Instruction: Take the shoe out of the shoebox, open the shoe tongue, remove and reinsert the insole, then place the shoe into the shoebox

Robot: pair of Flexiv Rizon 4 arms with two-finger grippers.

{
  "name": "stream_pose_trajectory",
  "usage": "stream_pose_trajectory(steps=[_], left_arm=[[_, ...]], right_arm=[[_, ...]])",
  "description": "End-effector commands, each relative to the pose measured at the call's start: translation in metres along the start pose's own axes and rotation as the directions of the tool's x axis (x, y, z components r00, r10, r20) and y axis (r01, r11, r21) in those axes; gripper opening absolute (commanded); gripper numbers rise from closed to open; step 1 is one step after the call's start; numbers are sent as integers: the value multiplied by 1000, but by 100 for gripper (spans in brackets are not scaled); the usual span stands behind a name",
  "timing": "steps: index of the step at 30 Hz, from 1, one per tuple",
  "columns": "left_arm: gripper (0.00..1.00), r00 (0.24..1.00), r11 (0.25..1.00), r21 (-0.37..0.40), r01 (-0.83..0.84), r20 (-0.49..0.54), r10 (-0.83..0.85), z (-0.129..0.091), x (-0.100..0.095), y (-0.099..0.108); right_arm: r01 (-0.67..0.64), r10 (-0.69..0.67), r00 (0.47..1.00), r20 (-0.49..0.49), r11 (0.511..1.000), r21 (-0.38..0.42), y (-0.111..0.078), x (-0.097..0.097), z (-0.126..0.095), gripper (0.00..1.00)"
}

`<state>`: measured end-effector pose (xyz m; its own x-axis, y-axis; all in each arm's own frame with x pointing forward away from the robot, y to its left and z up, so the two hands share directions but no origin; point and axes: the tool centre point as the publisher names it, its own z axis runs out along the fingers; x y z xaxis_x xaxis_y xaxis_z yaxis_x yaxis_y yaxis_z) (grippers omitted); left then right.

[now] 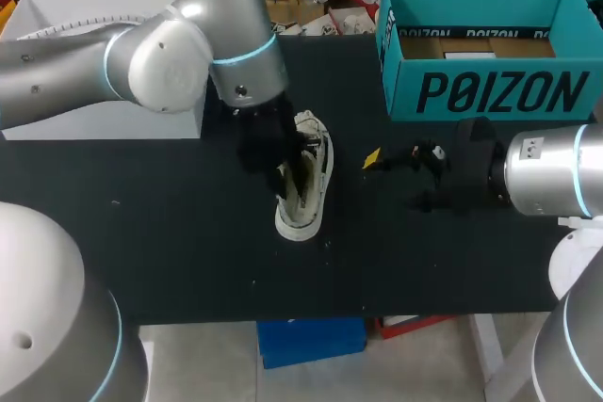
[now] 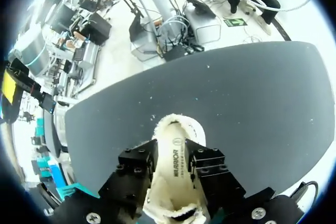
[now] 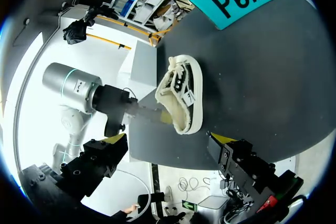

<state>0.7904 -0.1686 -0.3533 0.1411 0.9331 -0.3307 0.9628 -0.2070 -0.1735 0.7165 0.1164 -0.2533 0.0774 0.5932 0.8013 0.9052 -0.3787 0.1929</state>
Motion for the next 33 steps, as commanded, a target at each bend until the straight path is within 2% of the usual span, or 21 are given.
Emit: stream_pose_trajectory(steps=[1,14,28,33], left_arm=[[100,987,999,13,46,152,-48,-8,18,-4],[100,949,993,6,118,293,-115,-27,28,-8],[100,939,991,-3,135,320,-128,-32,31,-10],[100,955,992,-54,114,281,-95,-36,31,-9]], right_arm=[[0,0,1000,2,1000,0,0,0,0,100],[0,0,1000,2,1000,0,0,0,0,100],[0,0,1000,2,1000,0,0,0,0,100],[0,0,1000,2,1000,0,0,0,0,100]])
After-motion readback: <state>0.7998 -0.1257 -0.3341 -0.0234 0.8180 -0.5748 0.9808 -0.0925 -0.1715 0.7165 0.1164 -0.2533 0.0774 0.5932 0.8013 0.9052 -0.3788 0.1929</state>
